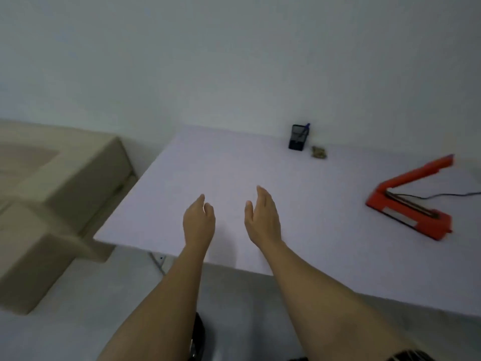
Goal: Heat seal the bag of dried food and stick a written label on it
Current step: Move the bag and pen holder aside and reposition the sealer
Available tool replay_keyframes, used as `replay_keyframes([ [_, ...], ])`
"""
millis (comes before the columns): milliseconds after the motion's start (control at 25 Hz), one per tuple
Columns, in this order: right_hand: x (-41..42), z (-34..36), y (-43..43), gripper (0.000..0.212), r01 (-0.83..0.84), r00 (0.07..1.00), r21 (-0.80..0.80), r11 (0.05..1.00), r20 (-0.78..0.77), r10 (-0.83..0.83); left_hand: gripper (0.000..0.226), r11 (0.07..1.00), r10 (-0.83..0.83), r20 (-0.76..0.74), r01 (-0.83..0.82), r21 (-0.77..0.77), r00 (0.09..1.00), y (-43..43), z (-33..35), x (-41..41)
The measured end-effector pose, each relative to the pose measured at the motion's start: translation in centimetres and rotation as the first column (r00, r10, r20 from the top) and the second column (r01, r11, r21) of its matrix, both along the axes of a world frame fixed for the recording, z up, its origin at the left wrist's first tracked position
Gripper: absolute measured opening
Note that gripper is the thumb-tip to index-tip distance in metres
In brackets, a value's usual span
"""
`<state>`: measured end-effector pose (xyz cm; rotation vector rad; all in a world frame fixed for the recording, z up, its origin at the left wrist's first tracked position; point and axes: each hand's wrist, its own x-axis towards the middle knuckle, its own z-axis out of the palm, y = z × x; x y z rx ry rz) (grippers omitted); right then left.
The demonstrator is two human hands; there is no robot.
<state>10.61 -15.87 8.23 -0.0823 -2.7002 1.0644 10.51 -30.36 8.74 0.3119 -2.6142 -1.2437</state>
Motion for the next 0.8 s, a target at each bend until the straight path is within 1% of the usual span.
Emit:
replay_keyframes([
  [80,0.5,-0.6,7.1,0.054,0.173,0.985,-0.018,0.985,0.009,-0.173,0.041,0.988,-0.156,0.012,0.156,0.011,0.988,7.2,0.1,-1.4],
  [160,1.1,-1.4,13.5,0.055,0.306,0.952,-0.035,0.951,0.027,-0.305,0.041,0.963,-0.269,0.023,0.269,0.018,0.963,13.7,-0.1,-2.4],
  [280,2.0,-3.1,24.7,0.056,0.495,0.869,-0.053,0.868,0.055,-0.492,0.042,0.903,-0.43,0.064,0.427,0.053,0.901,25.2,-1.0,-4.0],
  [400,2.3,-5.0,35.7,0.056,0.638,0.769,-0.047,0.769,0.095,-0.632,0.043,0.851,-0.523,0.128,0.51,0.123,0.843,36.0,-2.0,-5.9],
  [520,2.9,-6.9,43.9,0.057,0.742,0.666,-0.054,0.668,0.165,-0.727,0.043,0.848,-0.528,0.173,0.503,0.166,0.832,43.5,-2.9,-7.9],
  [600,3.1,-8.2,47.8,0.059,0.769,0.631,-0.052,0.637,0.215,-0.745,0.042,0.859,-0.51,0.206,0.485,0.162,0.835,47.3,-3.6,-9.5],
  [720,2.4,-9.2,50.9,0.065,0.761,0.629,-0.062,0.646,0.319,-0.709,0.039,0.875,-0.478,0.28,0.425,0.232,0.832,50.5,-3.8,-11.7],
  [800,1.6,-10.0,51.9,0.067,0.739,0.649,-0.099,0.667,0.371,-0.664,0.044,0.883,-0.454,0.346,0.363,0.296,0.821,51.5,-3.9,-13.5],
])
